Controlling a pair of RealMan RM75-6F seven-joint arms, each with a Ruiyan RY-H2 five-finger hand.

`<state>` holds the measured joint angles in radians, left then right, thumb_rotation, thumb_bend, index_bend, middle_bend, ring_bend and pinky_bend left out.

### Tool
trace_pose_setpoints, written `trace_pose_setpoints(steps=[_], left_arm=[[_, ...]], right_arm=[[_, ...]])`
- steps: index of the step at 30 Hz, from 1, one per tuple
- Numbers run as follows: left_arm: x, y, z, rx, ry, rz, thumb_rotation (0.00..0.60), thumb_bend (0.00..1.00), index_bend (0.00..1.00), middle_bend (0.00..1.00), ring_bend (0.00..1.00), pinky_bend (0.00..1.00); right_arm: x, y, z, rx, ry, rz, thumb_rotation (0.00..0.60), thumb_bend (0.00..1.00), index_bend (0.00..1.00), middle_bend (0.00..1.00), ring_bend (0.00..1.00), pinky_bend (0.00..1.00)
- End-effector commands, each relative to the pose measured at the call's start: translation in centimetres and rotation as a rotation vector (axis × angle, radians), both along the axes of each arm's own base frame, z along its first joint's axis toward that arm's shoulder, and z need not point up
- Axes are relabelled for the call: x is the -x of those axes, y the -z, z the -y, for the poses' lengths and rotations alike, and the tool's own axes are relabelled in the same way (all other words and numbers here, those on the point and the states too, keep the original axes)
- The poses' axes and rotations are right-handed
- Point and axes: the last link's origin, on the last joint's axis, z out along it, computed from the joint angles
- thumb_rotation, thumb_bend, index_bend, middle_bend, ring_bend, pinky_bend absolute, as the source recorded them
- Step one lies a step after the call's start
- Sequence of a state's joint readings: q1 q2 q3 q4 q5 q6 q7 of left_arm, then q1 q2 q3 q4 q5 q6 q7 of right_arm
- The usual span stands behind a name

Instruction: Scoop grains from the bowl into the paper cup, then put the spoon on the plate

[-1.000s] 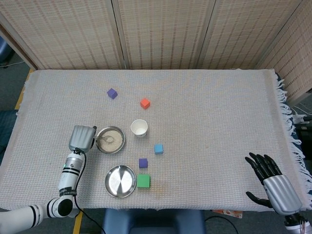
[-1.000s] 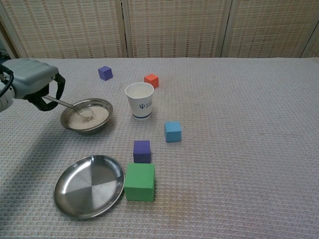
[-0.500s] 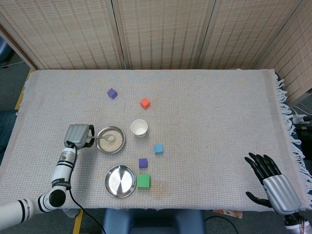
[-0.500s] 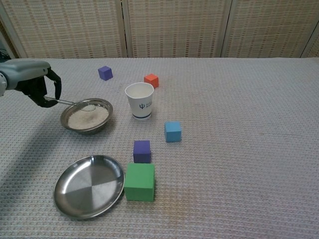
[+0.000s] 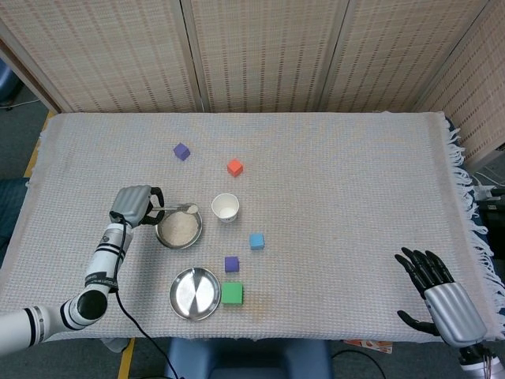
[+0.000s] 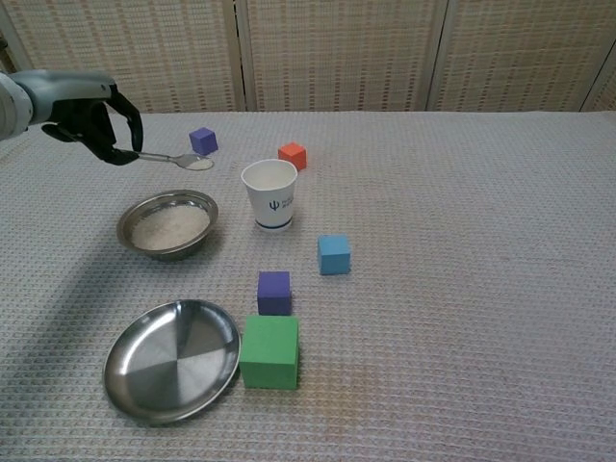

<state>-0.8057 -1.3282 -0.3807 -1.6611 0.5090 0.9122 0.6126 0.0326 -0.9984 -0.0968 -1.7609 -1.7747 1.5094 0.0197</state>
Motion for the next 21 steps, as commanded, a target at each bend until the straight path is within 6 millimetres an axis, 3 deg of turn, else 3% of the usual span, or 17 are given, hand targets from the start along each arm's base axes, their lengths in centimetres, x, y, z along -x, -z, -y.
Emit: trace_pose_setpoints(steps=[1, 10, 21], left_arm=[[-1.7, 0.3, -0.5, 0.018, 0.003, 0.044, 0.6, 0.38, 0.67, 1.0, 1.0, 1.0], [-3.8, 2.2, -1.5, 0.03, 0.011, 0.014, 0.6, 0.38, 0.67, 1.0, 1.0, 1.0], [-4.9, 4.7, -2.0, -0.029, 0.065, -0.077, 0.6, 0.38, 0.67, 1.0, 1.0, 1.0]], right_arm=[[0.0, -0.1, 0.0, 0.002, 0.002, 0.002, 0.6, 0.08, 0.0, 0.0, 0.0, 0.0], [0.2, -0.2, 0.2, -0.002, 0.008, 0.005, 0.6, 0.08, 0.0, 0.0, 0.0, 0.0], [0.5, -0.2, 0.4, 0.001, 0.027, -0.001, 0.6, 0.08, 0.0, 0.0, 0.0, 0.0]])
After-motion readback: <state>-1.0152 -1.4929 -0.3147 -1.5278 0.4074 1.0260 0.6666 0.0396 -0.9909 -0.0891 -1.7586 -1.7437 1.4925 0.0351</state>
